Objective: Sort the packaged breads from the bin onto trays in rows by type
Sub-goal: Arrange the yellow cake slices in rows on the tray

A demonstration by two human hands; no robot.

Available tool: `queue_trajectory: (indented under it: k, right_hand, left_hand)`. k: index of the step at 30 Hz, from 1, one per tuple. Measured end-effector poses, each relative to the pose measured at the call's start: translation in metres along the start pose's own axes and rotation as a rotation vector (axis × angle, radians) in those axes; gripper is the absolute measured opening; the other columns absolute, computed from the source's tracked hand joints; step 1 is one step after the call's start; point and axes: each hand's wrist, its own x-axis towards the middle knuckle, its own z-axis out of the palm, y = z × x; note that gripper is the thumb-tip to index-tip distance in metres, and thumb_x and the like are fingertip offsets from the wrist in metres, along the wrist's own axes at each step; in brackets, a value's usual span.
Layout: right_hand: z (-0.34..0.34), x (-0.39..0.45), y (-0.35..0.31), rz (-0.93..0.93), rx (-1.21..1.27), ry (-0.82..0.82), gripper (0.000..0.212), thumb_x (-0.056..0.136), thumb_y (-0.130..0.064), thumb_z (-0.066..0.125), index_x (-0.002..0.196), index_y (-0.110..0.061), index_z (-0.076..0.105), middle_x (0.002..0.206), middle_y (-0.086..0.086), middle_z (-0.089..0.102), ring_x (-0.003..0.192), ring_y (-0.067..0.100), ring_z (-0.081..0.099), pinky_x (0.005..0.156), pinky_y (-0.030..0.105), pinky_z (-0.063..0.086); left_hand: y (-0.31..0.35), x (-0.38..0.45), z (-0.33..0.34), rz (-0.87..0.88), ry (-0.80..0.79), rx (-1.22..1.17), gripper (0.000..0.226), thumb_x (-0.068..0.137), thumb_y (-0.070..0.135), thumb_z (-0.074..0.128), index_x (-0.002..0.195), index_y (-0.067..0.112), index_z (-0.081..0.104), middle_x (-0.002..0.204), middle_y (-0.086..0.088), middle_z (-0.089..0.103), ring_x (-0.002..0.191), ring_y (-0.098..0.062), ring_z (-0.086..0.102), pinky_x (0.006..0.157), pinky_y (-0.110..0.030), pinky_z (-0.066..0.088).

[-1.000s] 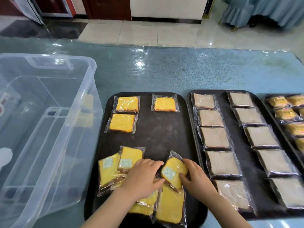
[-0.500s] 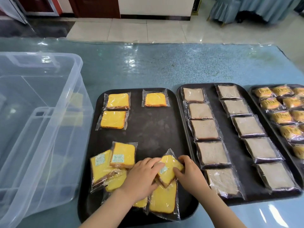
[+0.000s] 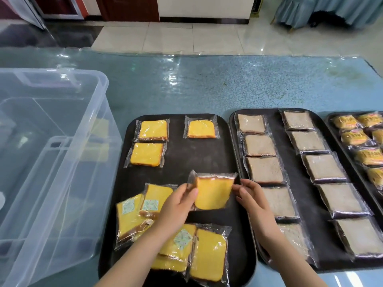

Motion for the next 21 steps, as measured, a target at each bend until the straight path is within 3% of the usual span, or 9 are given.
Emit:
queue_trajectory:
  k: [4,9,14,17,19,21]
  right_hand:
    - [0.016,0.017,-0.005,-0.04,-0.024,-0.04,0.028,0.095,-0.021,0.058,0.122,-0.02,0.055,0.117,-0.005,0.067,0.113,0.012,0.061,0.093,0.035,0.049]
    - [0.036,0.045,-0.005,-0.071,-0.095,-0.007,0.024,0.096,-0.01,0.055,0.118,-0.016,0.057,0.113,-0.006,0.066,0.104,-0.001,0.062,0.083,0.014,0.049]
    - [0.042,0.092,-0.002,-0.052,-0.226,-0.006,0.029,0.096,-0.01,0.056,0.124,-0.018,0.055,0.117,-0.01,0.063,0.107,-0.005,0.059,0.086,0.008,0.046]
    - [0.045,0.116,-0.003,-0.052,-0.303,-0.019,0.034,0.096,-0.008,0.053,0.129,-0.017,0.053,0.117,-0.013,0.061,0.104,-0.016,0.056,0.084,0.003,0.044]
    - [0.047,0.13,-0.004,-0.046,-0.355,-0.019,0.036,0.096,-0.01,0.053,0.131,-0.017,0.052,0.116,-0.013,0.061,0.103,-0.016,0.055,0.091,0.01,0.046]
    - [0.048,0.14,-0.002,-0.049,-0.422,-0.019,0.035,0.094,-0.014,0.054,0.129,-0.021,0.054,0.112,-0.015,0.063,0.104,-0.007,0.058,0.098,0.027,0.049]
  left_hand:
    - [0.009,0.033,-0.005,-0.091,0.174,-0.043,0.022,0.102,0.036,0.043,0.118,0.023,0.047,0.104,0.003,0.063,0.089,-0.01,0.064,0.073,-0.024,0.056]
    - [0.007,0.077,-0.008,-0.144,0.331,0.06,0.024,0.1,0.033,0.047,0.121,0.023,0.041,0.111,0.001,0.056,0.094,-0.015,0.059,0.082,-0.034,0.053]
    - [0.007,0.119,-0.008,-0.125,0.257,0.25,0.03,0.099,0.036,0.045,0.126,0.024,0.051,0.127,-0.003,0.048,0.096,-0.013,0.061,0.092,-0.041,0.053]
    - [0.011,0.138,-0.007,-0.156,0.207,0.33,0.043,0.099,0.034,0.046,0.14,0.021,0.044,0.137,-0.002,0.042,0.112,-0.017,0.056,0.1,-0.037,0.047]
    - [0.013,0.147,-0.008,-0.166,0.197,0.379,0.051,0.097,0.031,0.048,0.146,0.018,0.038,0.139,-0.001,0.045,0.124,-0.02,0.05,0.104,-0.04,0.043]
    - [0.012,0.152,-0.011,-0.156,0.186,0.39,0.05,0.094,0.028,0.052,0.143,0.021,0.042,0.138,0.003,0.051,0.129,-0.02,0.047,0.105,-0.044,0.043]
